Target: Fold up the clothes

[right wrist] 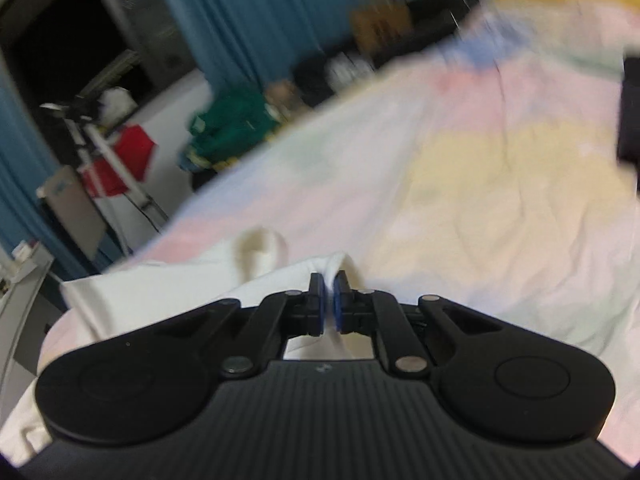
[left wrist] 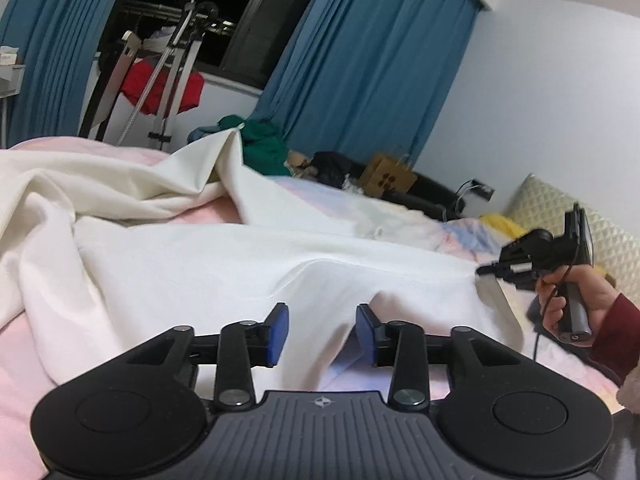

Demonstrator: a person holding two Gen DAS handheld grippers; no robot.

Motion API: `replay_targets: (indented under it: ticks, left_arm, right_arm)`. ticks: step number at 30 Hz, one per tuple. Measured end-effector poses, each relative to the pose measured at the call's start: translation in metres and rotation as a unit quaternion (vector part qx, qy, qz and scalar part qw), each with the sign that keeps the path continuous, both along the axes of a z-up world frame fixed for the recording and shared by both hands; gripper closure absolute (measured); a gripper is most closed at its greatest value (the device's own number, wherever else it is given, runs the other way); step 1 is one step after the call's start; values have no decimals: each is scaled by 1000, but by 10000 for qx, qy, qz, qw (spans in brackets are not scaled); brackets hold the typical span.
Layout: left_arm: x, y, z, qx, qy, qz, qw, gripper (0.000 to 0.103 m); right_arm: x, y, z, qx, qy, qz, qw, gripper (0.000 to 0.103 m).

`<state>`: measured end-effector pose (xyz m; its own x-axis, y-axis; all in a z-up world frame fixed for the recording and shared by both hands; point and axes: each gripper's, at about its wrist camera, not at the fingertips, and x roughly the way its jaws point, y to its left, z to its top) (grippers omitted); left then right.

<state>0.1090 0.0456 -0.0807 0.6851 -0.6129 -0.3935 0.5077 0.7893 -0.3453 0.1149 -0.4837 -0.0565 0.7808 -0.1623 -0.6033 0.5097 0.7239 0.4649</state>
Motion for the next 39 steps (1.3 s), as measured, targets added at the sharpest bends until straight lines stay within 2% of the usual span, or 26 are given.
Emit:
replay_targets:
  ticks: [3,5,7,8,9,11,14,18,20,21,24,26,28,29,30,33,36,39]
  left_arm:
    - [3,3,-3,1,112,158,9998,59]
    - [9,8,-1,-48,194,255,9995,56]
    - [13,12,0,-101,293,347,9989,53]
    - [14,14,0,-126,348,398,9985,52]
    - [16,15,0,-135,396,445,9981,52]
    - [18,17,0,-144,475,533,9973,51]
    - [20,19,1,-128,577,644,9962,45]
    - [23,23,1,-102,729,810,9940,38]
    - [26,26,1,-156,825,926,9922,31]
    - [27,28,0,-207,880,987,9910,29]
    - [26,52,-2,-621,1180,1386,9813,22]
    - [25,68,-3,-896,1377,1649,9725,19]
    - [25,84,-5,-1170,1572,1908,9619,18]
    - [25,92,-5,-1306,1668,2037,9559,17]
    - [24,100,-6,-1441,1763,2164,9494,17]
    - [23,124,-8,-1857,2048,2544,9268,13]
    - [5,162,-18,-2637,2382,2928,8877,10]
    - [-12,194,-29,-3277,2594,3339,8449,9]
  right_arm:
    - [-2,-10,-17,459,245,-126,9986,91]
    - [-14,-3,-7,336,208,-279,9988,89]
    - [-36,5,4,434,-168,-406,9981,69]
    - [-49,8,9,522,-381,-469,9968,51]
    - [-60,14,12,718,-563,-506,9945,42]
    - [-79,27,10,1294,-691,-409,9883,42]
    - [-96,57,-17,2390,-471,-241,9696,42]
    - [-109,106,-72,3885,196,205,9210,42]
    - [-106,124,-85,4202,358,405,9058,42]
    - [-103,129,-88,4203,409,434,9054,42]
    - [-89,125,-93,3980,496,202,9158,43]
    - [-81,114,-96,3870,463,-75,9209,47]
    - [-77,100,-96,3706,279,-360,9277,60]
    - [-74,95,-94,3596,228,-490,9316,77]
    - [-72,89,-92,3485,177,-619,9351,87]
    - [-69,79,-75,3088,-133,-783,9478,91]
    - [-68,65,-57,2731,-388,-940,9566,92]
    - [-70,39,-48,2746,-559,-1145,9531,93]
